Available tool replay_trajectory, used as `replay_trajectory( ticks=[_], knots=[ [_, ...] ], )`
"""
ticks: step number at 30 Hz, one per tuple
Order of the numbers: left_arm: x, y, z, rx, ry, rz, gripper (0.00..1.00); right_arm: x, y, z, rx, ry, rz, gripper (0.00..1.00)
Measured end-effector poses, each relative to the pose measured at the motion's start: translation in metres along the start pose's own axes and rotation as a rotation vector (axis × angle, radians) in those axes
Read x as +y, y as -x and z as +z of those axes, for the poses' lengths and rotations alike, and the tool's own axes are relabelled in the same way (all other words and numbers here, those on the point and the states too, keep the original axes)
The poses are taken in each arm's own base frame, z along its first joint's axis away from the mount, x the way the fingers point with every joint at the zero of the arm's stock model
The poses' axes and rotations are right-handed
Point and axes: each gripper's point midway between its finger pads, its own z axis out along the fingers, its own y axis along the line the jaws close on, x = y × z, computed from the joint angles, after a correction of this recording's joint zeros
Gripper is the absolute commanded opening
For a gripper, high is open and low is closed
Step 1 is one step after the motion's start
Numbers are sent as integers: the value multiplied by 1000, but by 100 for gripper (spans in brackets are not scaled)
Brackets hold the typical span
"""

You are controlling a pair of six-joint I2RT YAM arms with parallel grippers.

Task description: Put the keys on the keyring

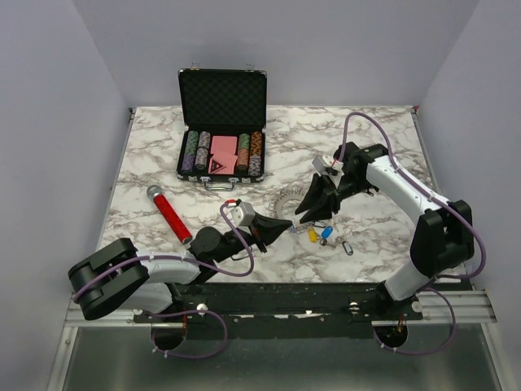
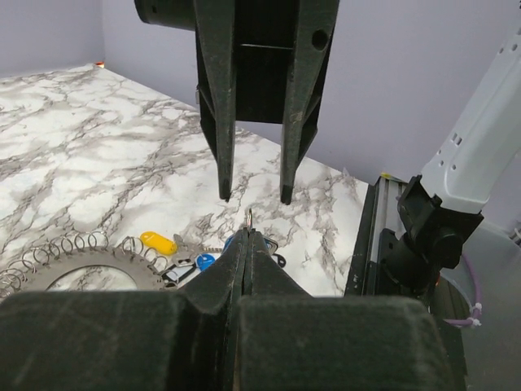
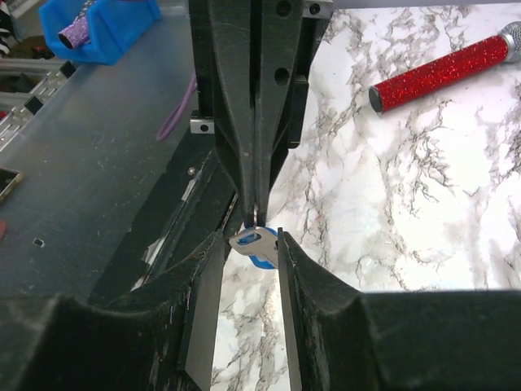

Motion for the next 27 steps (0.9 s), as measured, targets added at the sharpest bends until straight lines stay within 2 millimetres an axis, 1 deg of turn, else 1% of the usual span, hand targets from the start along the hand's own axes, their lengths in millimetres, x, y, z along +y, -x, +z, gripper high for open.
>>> replay_trajectory(
  ticks=[5, 9, 13, 19, 24, 25, 27],
  knots=[
    [0, 1, 0, -3, -2, 0, 0, -8, -8, 1, 0, 4, 42, 38],
    [0, 1, 0, -4, -1, 1, 0, -8, -11, 3, 1, 11, 54, 34],
    [0, 2, 1, -7, -2, 1, 0, -5, -11, 8, 5, 31, 51, 24],
    [-1, 6, 4, -18, -5, 3, 0, -3, -11, 10, 3, 38, 51, 1],
    [-1, 6, 4, -19, -3, 4, 0, -3, -11, 10, 3, 38, 52, 1],
    [-1, 6, 4, -19, -3, 4, 7, -3, -11, 10, 4, 38, 52, 1],
    [-1, 6, 4, -18, -3, 4, 33, -3, -11, 10, 6, 38, 52, 1]
  ],
)
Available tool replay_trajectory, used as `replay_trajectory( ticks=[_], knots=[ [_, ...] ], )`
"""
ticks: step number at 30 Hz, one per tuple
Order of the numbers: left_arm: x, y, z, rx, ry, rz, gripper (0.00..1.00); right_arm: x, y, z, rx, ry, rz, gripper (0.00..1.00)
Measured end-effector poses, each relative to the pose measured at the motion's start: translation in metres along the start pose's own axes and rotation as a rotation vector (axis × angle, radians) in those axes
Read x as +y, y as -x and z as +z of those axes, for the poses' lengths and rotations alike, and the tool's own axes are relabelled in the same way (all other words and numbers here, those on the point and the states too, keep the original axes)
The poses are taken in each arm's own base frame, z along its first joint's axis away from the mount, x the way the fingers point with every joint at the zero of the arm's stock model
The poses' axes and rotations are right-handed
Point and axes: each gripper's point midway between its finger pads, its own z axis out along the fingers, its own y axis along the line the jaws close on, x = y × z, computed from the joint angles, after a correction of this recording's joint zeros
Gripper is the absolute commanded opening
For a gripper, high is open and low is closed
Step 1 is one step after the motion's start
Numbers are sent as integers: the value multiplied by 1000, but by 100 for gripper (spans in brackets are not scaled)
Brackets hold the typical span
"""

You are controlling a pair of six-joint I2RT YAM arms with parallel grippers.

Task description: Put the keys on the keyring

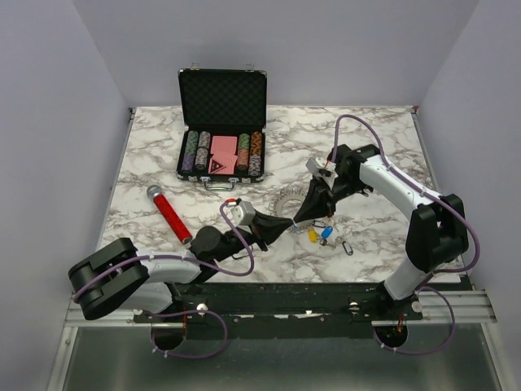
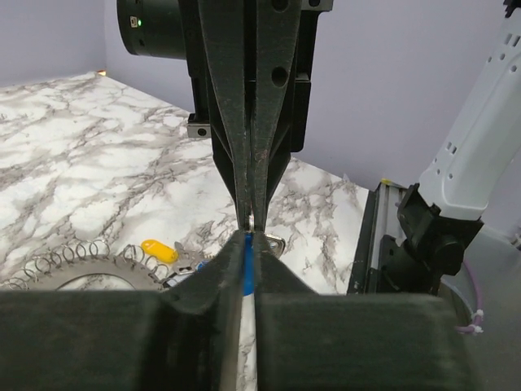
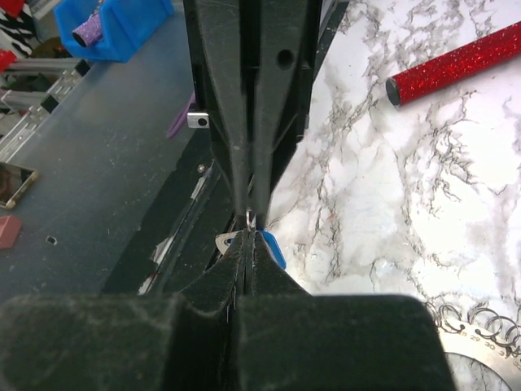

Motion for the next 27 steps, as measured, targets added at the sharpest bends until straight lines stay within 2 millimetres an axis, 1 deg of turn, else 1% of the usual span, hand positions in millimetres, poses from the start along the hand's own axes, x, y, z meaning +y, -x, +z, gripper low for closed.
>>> replay_trajectory(
  ticks=[1, 3, 4, 5, 7, 10, 13, 16, 18, 19, 22, 25, 27],
  knots=[
    [0, 0, 0, 0, 1, 0, 49, 0, -1, 0, 5, 0, 1, 1],
    [1, 0, -3, -2, 8, 4, 74, 0, -4, 0, 24, 0, 4, 1],
    [1, 2, -5, -8, 11, 2, 88, 0, -6, -1, 37, 0, 4, 1],
    [0, 4, -8, -13, 13, 3, 99, 1, -9, -1, 57, 0, 4, 1],
    [-4, 15, -17, -47, 7, 8, 99, 1, -16, -4, 113, -6, -7, 1],
    [-13, 50, -28, -120, -6, 20, 99, 1, -25, -11, 202, -20, -36, 1],
    [-14, 66, -33, -96, 15, 32, 99, 7, -31, -21, 297, -44, -92, 2],
    [-14, 75, -34, -32, 31, 66, 99, 16, -35, -30, 376, -84, -191, 2],
    [-17, 72, -36, 20, 16, 103, 98, 19, -34, -35, 412, -102, -250, 3],
    [-17, 66, -38, 52, 6, 125, 98, 18, -33, -36, 423, -107, -274, 3],
    [-18, 44, -43, 144, -36, 179, 96, 14, -35, -38, 442, -101, -318, 5],
    [-17, 22, -44, 223, -72, 214, 93, 12, -36, -38, 449, -89, -361, 4],
    [-16, 6, -42, 273, -91, 234, 88, 11, -36, -38, 450, -83, -384, 5]
  ],
)
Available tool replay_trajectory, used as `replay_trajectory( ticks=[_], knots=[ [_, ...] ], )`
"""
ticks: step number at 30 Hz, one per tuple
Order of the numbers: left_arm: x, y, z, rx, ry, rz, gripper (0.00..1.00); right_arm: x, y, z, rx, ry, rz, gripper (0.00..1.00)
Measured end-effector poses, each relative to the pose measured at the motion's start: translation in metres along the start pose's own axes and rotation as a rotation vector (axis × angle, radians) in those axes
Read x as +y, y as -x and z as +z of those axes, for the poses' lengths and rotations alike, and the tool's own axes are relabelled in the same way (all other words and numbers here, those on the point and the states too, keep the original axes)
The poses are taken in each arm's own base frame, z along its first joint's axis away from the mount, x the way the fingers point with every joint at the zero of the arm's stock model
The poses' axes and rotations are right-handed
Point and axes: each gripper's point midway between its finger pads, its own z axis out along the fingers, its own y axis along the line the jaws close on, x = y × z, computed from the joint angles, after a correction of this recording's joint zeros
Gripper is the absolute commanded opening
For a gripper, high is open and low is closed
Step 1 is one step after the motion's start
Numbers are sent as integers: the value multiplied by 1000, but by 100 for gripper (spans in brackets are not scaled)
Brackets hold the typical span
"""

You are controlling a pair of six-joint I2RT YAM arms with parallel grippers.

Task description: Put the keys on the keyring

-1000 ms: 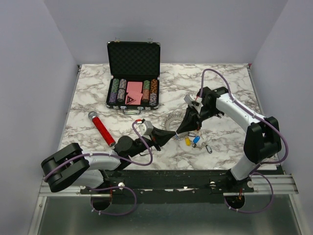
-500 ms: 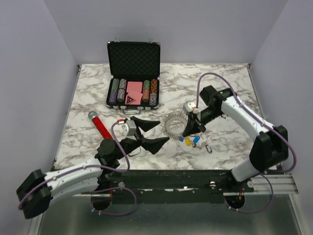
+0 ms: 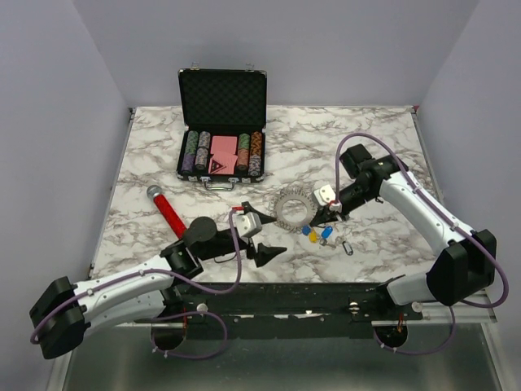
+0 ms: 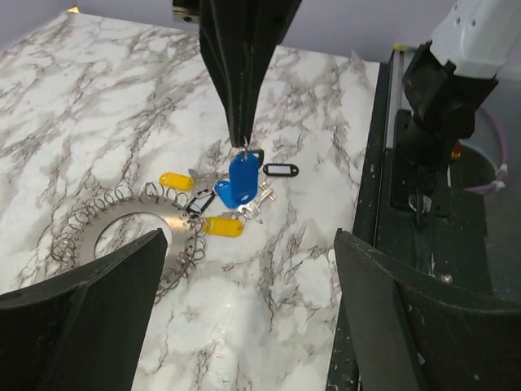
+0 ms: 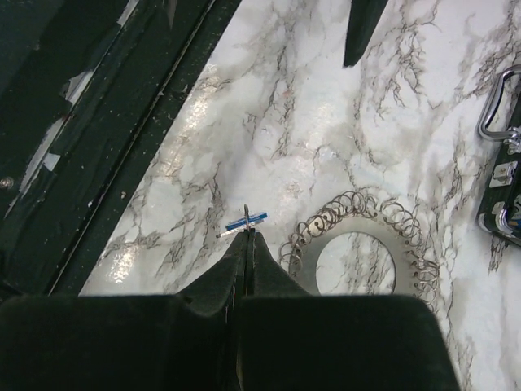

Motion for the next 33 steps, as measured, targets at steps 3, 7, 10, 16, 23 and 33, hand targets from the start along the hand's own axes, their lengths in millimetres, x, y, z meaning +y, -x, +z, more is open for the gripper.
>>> replay_trajectory(
  ticks=[3, 7, 10, 16, 23, 33],
  knots=[
    [-4, -13, 12, 54, -35, 40, 77, -1, 0, 0, 0, 1, -22, 5],
    [-3, -14, 28, 81, -51, 88, 63, -1, 0, 1, -2, 6, -37, 5],
    [0, -11, 38, 74, -46, 117, 58, -1, -1, 3, -2, 10, -40, 5],
    [2, -12, 49, 72, -48, 141, 53, 1, -3, 4, -3, 15, -33, 5],
    [-1, -19, 61, 93, -61, 140, 50, 1, -3, 4, -4, 17, -31, 5],
    [-2, -20, 74, 97, -53, 150, 30, 3, -3, 6, -7, 23, -28, 6]
  ],
)
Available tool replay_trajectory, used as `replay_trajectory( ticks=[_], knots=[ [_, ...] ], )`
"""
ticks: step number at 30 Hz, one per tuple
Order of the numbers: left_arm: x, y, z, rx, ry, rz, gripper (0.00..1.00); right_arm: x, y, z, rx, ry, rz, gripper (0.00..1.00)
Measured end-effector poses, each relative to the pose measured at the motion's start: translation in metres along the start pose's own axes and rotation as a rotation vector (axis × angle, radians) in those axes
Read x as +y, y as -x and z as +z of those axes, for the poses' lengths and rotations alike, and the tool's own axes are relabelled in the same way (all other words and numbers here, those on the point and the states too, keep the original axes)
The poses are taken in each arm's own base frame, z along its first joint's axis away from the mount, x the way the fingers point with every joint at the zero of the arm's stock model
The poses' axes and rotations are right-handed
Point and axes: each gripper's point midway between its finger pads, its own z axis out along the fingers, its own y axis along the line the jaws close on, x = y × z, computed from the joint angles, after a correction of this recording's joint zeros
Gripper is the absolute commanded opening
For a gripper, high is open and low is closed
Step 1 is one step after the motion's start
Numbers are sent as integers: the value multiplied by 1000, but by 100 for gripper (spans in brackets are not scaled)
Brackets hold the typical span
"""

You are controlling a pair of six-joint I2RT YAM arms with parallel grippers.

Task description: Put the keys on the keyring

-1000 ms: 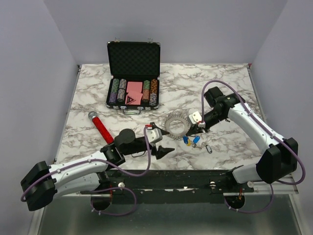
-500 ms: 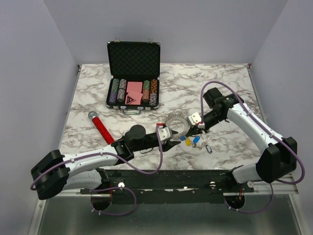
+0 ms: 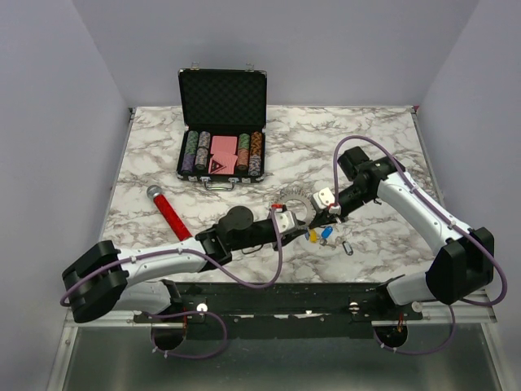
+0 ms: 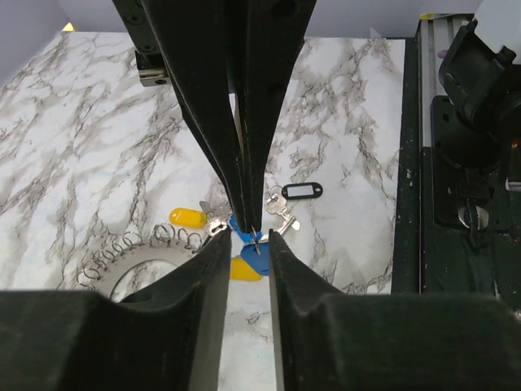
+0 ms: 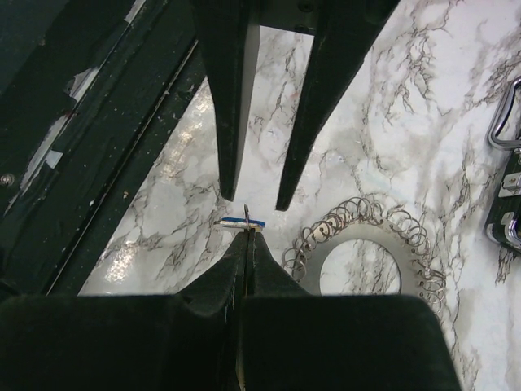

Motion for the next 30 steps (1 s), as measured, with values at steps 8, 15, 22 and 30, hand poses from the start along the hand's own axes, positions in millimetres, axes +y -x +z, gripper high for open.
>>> replay_trajectory(
  ticks=[8, 15, 22, 30],
  knots=[
    [2, 2, 5, 8, 11, 11, 26, 0, 0, 0, -1, 0, 1, 6],
    [0, -5, 8, 45, 3, 8, 26, 0, 0, 0, -1, 0, 1, 6],
    [1, -12, 10, 85, 6, 6, 7, 0, 0, 0, -1, 0, 0, 6],
    [2, -13, 11, 109, 8, 9, 0, 1, -1, 1, -3, 1, 10, 14]
  ],
)
